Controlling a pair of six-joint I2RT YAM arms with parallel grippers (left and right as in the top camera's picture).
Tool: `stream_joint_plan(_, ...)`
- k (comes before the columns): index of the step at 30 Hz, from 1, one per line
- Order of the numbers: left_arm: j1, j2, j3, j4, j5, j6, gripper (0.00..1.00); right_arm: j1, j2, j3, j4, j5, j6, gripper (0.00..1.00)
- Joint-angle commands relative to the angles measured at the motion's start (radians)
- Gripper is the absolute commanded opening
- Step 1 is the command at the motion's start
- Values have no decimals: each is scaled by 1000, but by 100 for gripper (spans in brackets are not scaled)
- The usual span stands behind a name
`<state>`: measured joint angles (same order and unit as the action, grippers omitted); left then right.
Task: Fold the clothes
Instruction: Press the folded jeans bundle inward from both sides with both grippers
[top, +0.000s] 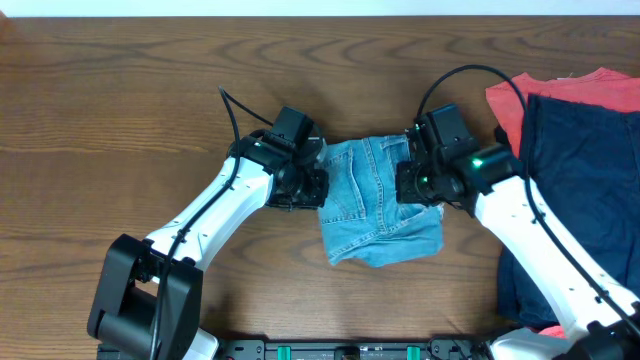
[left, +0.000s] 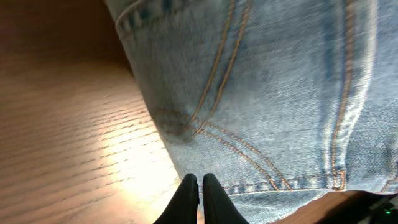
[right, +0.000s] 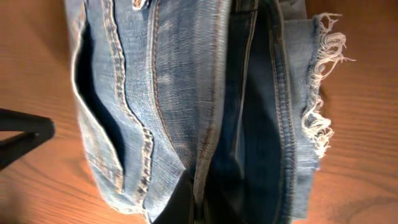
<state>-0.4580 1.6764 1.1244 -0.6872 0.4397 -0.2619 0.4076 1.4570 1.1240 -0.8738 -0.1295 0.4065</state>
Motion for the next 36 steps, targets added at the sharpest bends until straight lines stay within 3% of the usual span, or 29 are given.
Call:
stream_joint_plan(1, -11, -10, -13, 23, 28, -2, 7, 19, 32, -16, 8, 28, 16, 1)
stream_joint_plan(6, -38, -10, -22, 38, 27, -2, 7, 18, 150, -37, -55, 135, 129, 1)
stream_joint_plan(8, -39, -10, -22, 39, 28, -2, 10, 11, 200, -47, -59, 165, 154, 6)
stream_joint_plan(10, -39, -10, -22, 39, 28, -2, 17, 3, 257, -60, -48, 178, 180, 17)
stream_joint_plan(11, -39, -10, -22, 39, 29, -2, 17, -2, 294, -65, -36, 178, 185, 28)
stream_joint_plan(13, -39, -10, -21, 40, 43, -2, 27, -8, 357, -67, -28, 175, 187, 45)
stream_joint_plan(16, -39, -10, -22, 48, 106, -2, 31, -12, 432, -67, -27, 171, 200, 55)
stream_joint_plan(21, -63, -10, -22, 64, 134, -3, 30, -12, 486, -67, -28, 155, 197, 57)
stream_joint_plan(25, -109, 12, -23, 95, 127, -6, 19, -19, 469, -63, -28, 134, 138, 57)
stream_joint_plan(26, -122, 23, -23, 103, 124, -6, 12, -22, 460, -63, -29, 123, 117, 57)
stream_joint_plan(29, -164, 75, -23, 122, 125, -31, 6, -39, 405, -63, -50, 110, 78, 56)
stream_joint_plan(34, -201, 164, -23, 122, 110, -78, 6, -80, 225, -63, -66, 89, 4, 56)
stream_joint_plan(36, -201, 180, -23, 123, 110, -93, 6, -91, 145, -63, -66, 60, -17, 49)
